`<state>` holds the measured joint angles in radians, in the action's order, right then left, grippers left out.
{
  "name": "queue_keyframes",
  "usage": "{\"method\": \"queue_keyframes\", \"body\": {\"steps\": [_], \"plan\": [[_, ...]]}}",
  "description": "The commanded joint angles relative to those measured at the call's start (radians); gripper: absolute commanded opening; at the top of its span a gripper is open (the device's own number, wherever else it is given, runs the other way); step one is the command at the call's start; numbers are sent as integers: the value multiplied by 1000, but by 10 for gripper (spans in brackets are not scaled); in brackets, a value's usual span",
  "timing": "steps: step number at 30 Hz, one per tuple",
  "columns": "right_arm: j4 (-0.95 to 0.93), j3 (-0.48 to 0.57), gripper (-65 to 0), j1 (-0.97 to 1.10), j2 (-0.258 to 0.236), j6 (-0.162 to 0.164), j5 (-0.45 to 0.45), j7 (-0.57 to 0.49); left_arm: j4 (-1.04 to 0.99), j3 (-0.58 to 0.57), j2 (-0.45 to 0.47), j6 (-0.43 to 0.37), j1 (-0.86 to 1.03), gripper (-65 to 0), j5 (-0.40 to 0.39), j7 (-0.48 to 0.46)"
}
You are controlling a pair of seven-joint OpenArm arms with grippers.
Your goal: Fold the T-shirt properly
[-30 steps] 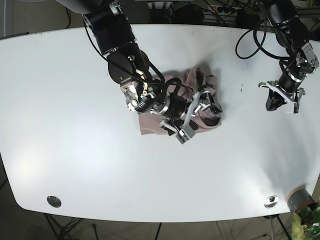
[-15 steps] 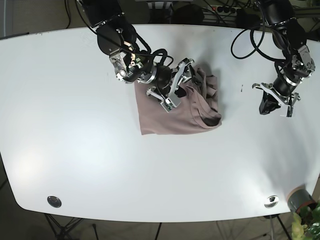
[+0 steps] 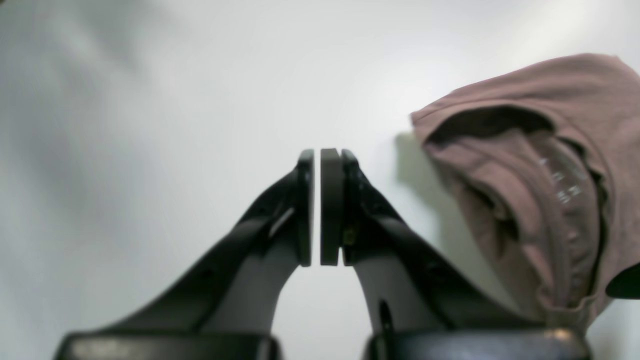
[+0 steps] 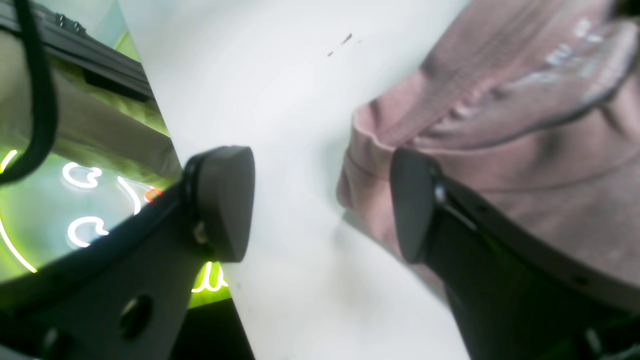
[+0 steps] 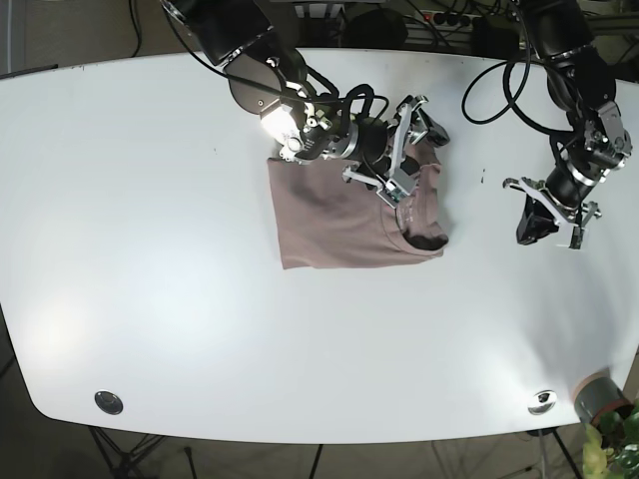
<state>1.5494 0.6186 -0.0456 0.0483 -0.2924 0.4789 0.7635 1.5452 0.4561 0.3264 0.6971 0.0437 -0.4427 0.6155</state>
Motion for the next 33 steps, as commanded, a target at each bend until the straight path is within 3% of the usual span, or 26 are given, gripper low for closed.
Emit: {"method": "queue_keyframes", "body": {"steps": [1, 4, 9, 14, 17, 22, 26, 30, 33], "plan": [[75, -3, -262, -15, -20, -12, 22, -20, 28, -21, 24, 1, -20, -650, -21, -26], [132, -39, -263, -13, -49, -12, 25, -20, 53, -64, 20, 1, -20, -650, -21, -26], [156, -210, -265, -23, -84, -12, 30, -20, 77, -193, 17, 1, -20, -650, -21, -24], [127, -360, -265, -55, -104, -12, 22, -20, 77, -294, 4, 1, -15, -557, -26, -24], [50, -441, -268, -106, -104, -17, 22, -20, 80, -316, -54, 1, -11, -547, -26, -24], [-79, -464, -433, -204, -118, -15, 22, -20, 154, -320, -125, 1, 57, -543, -21, -22], [-191, -463, -542, -288, -120, -15, 22, -22, 192, -388, -152, 1, 98, -543, 6, -22], [-283, -461, -569, -343, -118, -14, 20, -35, 186, -422, -149, 1, 132, -543, 100, -22], [-367, -460, -569, -374, -120, -15, 20, -86, 163, -418, -158, 1, 138, -546, 117, -22]]}}
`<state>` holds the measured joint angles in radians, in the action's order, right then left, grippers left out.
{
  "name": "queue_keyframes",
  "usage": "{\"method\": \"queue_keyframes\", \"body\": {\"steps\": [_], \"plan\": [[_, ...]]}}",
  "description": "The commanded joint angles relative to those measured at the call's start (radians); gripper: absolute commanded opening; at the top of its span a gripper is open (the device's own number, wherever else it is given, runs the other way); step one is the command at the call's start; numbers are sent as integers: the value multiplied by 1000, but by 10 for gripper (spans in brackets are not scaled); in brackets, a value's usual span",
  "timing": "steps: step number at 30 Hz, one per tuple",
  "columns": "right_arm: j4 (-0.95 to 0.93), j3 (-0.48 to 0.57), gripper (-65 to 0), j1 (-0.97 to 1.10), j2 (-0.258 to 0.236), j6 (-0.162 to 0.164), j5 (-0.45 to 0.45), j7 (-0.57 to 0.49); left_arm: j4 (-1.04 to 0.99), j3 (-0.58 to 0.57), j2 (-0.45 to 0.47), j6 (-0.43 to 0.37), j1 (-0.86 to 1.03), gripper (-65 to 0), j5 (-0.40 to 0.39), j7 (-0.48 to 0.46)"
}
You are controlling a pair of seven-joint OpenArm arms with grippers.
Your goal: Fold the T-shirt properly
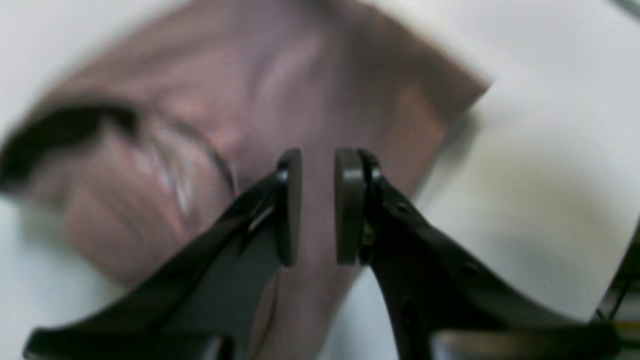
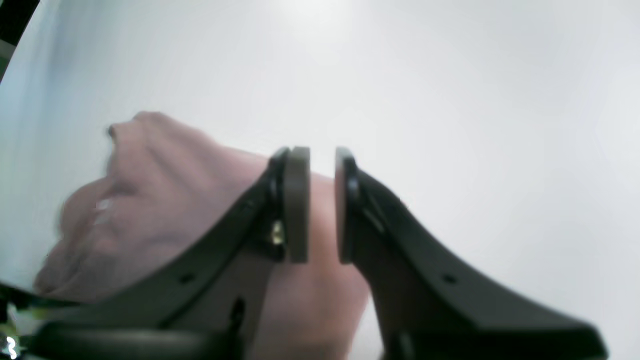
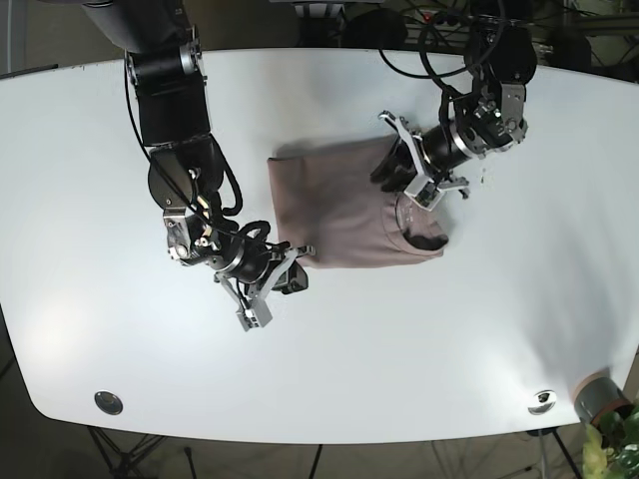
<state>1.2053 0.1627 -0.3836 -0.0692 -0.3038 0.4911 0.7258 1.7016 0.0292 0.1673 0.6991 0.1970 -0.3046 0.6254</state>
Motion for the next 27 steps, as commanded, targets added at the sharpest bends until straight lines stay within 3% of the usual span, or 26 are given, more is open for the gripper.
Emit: {"method": "queue_keyframes", "body": {"steps": [1, 14, 17, 27], "plan": [[-32, -4, -571, -38, -4, -4, 8, -58, 4, 15, 1, -1, -12, -546, -25, -32], [-261, 107, -572, -38, -10, -4, 8, -275, -130, 61, 18, -1, -4, -547, -20, -37], [-269, 107, -574, -36, -10, -5, 8, -289, -174, 61, 28, -1, -29, -547, -20, -37], [-255, 107, -575, -7, -76, -10, 10, -295, -280, 59, 56, -1, -118, -547, -18, -37]]}}
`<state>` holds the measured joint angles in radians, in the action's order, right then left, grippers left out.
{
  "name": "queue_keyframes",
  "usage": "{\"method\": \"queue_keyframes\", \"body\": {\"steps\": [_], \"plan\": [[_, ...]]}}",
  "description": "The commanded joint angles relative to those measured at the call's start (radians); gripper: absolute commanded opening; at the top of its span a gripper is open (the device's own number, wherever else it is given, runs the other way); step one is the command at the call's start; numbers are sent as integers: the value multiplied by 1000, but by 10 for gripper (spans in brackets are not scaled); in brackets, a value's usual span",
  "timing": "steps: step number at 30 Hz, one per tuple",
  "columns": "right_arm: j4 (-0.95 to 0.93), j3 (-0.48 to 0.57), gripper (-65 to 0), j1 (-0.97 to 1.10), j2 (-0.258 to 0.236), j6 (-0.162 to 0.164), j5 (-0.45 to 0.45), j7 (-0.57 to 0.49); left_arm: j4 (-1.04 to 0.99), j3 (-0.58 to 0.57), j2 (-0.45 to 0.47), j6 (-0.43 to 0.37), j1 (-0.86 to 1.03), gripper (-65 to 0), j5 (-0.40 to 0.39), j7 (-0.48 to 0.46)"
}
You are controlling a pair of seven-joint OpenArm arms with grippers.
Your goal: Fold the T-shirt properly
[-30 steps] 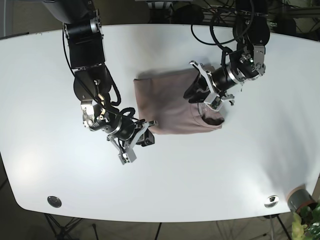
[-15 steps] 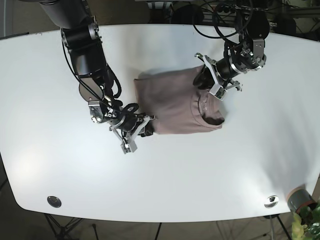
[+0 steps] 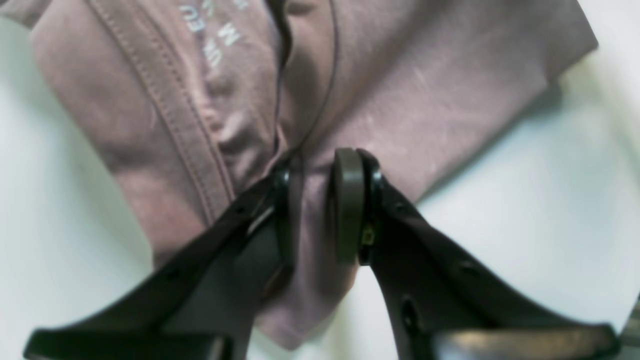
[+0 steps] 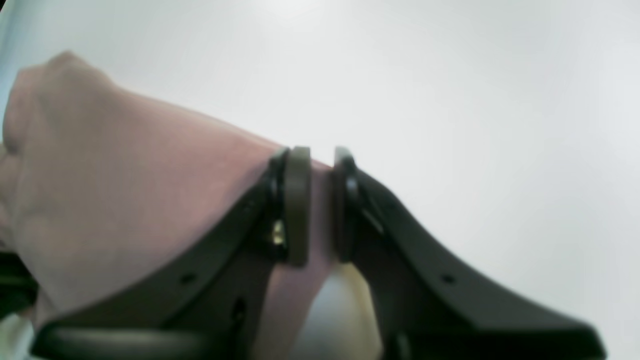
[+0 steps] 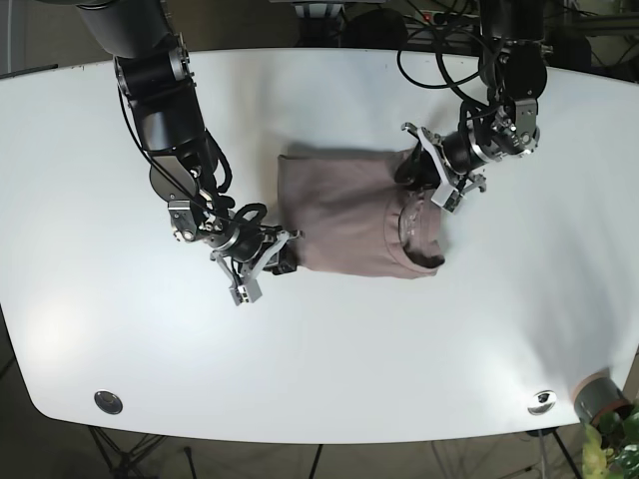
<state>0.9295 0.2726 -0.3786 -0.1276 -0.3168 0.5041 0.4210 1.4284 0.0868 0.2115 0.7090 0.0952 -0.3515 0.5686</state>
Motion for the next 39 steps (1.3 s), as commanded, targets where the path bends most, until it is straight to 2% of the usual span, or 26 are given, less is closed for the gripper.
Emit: {"method": "queue_keyframes", "body": {"steps": [1, 8, 13, 16, 35, 39], "plan": [[33, -3, -575, -10, -22, 3, -3, 9, -15, 0, 12, -11, -28, -547, 29, 20], [135, -5, -575, 83, -77, 3, -3, 9, -94, -3, 12, -11, -147, -547, 36, 21], [224, -5, -575, 165, -105, 3, -3, 9, -194, -34, 10, -11, -265, -547, 118, 21], [277, -5, -575, 214, -119, 3, -3, 9, -242, -71, 10, -11, -318, -547, 125, 20], [495, 3, -575, 407, -113, 11, -3, 16, -303, -78, 6, -11, -464, -547, 128, 18], [534, 52, -575, 433, -113, 12, -3, 16, -292, -78, 7, -11, -484, -547, 124, 20]]}}
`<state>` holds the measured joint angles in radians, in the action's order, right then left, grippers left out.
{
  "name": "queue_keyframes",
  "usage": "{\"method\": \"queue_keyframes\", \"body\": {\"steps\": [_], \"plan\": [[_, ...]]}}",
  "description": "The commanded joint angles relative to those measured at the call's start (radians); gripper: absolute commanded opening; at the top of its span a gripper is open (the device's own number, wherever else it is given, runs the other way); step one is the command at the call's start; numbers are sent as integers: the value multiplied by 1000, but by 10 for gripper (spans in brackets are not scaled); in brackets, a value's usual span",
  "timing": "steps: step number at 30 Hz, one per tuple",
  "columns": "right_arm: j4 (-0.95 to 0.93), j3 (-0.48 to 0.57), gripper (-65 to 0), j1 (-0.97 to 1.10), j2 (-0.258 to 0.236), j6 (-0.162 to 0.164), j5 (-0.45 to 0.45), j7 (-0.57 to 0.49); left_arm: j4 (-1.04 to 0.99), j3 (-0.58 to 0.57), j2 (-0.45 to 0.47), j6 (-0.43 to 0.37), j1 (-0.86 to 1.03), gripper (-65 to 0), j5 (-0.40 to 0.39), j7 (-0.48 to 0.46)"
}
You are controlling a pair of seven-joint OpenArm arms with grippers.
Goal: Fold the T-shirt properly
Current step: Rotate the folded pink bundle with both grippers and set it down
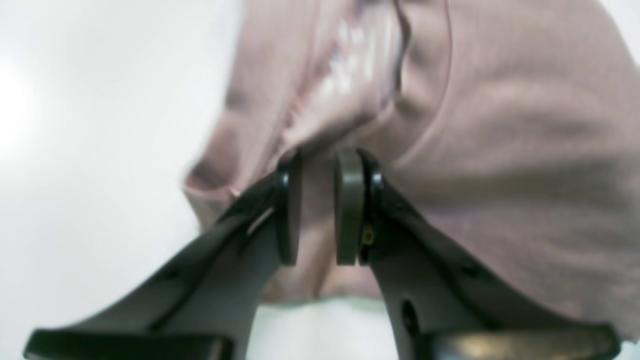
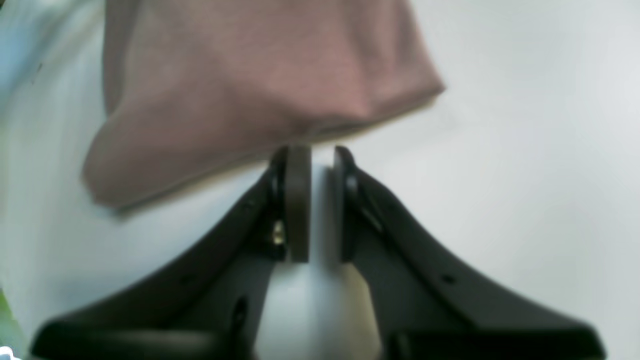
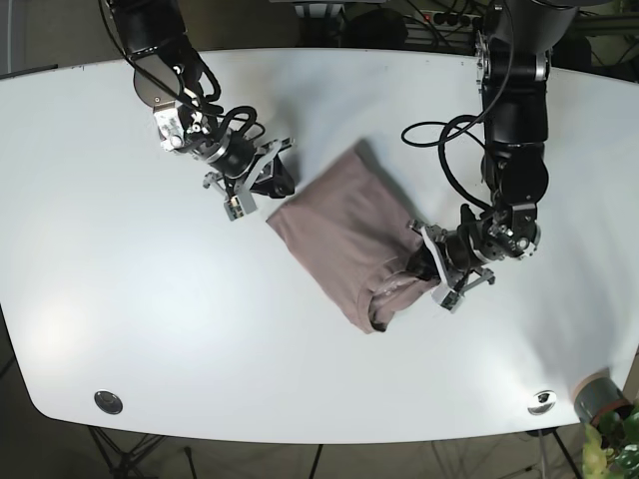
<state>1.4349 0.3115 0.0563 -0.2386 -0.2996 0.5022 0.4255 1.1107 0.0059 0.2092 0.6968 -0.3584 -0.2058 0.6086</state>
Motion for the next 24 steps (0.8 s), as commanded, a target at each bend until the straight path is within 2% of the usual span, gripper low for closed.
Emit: {"method": "queue_keyframes", "body": {"steps": [1, 9, 13, 19, 24], "plan": [[33, 13, -575, -2, -2, -5, -1, 11, 26, 3, 11, 1, -34, -547, -22, -20], [39, -54, -574, -65, -2, -3, -1, 14, 102, 7, 14, 1, -6, -547, -21, -17], [-4, -90, -575, -148, -2, -3, -1, 80, 171, 7, 42, 1, 68, -547, -22, -17], [-113, -90, -575, -264, 0, -3, -1, 92, 227, 7, 42, 1, 167, -547, -22, -17], [-214, -88, -575, -327, 34, -6, -1, 91, 219, 9, 42, 1, 198, -547, -22, -20]]}}
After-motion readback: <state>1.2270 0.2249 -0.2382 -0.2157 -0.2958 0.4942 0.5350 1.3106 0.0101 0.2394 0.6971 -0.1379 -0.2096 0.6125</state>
